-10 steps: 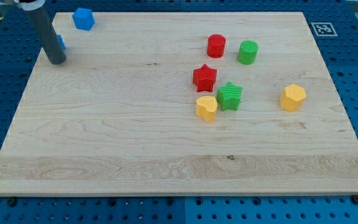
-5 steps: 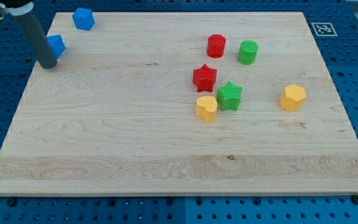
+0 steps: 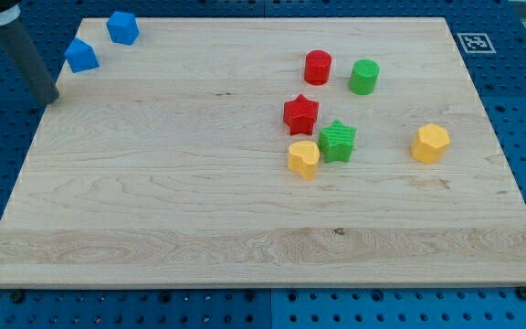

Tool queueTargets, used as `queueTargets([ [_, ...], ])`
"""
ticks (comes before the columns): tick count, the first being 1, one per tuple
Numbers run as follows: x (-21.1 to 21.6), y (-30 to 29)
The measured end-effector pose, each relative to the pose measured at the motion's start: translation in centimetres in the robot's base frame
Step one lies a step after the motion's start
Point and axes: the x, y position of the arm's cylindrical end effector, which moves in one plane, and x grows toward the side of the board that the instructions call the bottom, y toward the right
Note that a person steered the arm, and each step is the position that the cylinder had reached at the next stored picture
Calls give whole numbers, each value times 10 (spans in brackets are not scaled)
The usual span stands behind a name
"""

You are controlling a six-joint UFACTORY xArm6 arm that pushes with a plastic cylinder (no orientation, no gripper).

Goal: Put the blue triangle at the top left corner of the board

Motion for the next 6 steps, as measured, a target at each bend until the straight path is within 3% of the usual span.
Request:
queueTargets([
  [2,-38,1],
  [5,-45,8],
  [6,-68,8],
])
